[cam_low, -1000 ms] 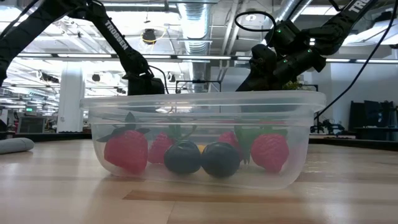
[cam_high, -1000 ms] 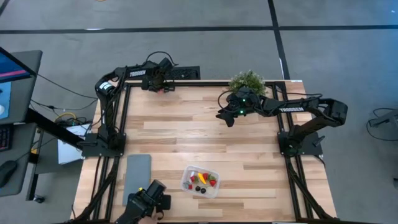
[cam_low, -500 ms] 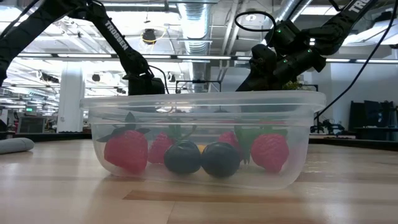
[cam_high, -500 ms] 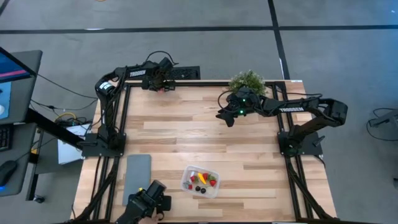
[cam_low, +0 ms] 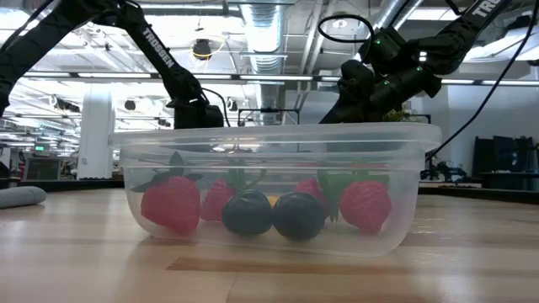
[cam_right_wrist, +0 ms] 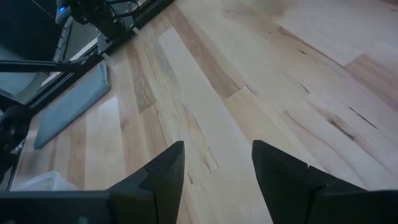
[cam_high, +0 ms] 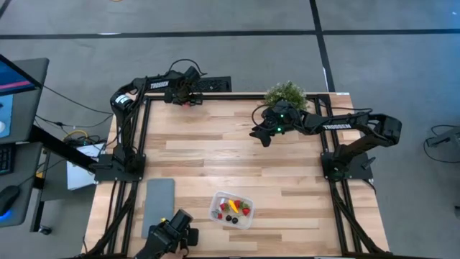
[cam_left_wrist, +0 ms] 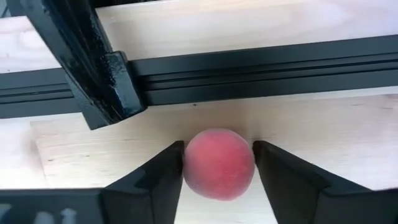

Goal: Pick and placing Produce into tupperware
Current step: Put the peach into the transparent bin

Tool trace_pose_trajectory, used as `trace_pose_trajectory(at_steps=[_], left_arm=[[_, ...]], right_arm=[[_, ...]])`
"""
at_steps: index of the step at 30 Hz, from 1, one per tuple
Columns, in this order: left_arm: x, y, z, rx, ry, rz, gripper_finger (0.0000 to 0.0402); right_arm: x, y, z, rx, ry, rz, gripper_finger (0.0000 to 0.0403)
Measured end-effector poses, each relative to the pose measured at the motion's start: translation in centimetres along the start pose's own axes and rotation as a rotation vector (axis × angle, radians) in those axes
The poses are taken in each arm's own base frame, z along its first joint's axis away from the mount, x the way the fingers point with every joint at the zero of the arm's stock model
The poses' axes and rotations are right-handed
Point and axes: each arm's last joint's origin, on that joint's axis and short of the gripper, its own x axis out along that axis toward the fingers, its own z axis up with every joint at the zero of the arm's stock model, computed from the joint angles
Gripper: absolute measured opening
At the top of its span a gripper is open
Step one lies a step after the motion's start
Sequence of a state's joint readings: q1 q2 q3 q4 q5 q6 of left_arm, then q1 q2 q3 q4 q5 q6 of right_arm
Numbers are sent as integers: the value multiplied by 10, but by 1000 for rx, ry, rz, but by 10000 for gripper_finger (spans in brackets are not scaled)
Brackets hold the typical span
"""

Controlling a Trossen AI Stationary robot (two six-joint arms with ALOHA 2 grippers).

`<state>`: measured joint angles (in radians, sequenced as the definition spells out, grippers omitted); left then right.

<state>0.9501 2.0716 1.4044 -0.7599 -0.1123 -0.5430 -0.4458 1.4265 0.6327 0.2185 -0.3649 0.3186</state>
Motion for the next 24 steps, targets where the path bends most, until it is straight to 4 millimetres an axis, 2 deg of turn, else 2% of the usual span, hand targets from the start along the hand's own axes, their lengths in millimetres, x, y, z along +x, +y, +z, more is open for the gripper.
trace_pose_trajectory(at_steps=[8, 15, 20, 22, 24], left_arm=[[0, -1, 0, 2, 2, -6, 111], [-1, -2, -1, 26, 19, -35, 120], [-11, -8, 2, 81, 34, -62, 113], [-20, -12, 5, 94, 10, -104, 109], [-40, -15, 11, 105, -39, -156, 108]], right_arm=[[0, 0, 0, -10, 0, 0, 212], [0, 0, 0, -12, 0, 0, 212], [0, 0, 0, -12, 1, 0, 212], [0, 0, 0, -12, 1, 0, 212], [0, 0, 0, -12, 1, 0, 212]])
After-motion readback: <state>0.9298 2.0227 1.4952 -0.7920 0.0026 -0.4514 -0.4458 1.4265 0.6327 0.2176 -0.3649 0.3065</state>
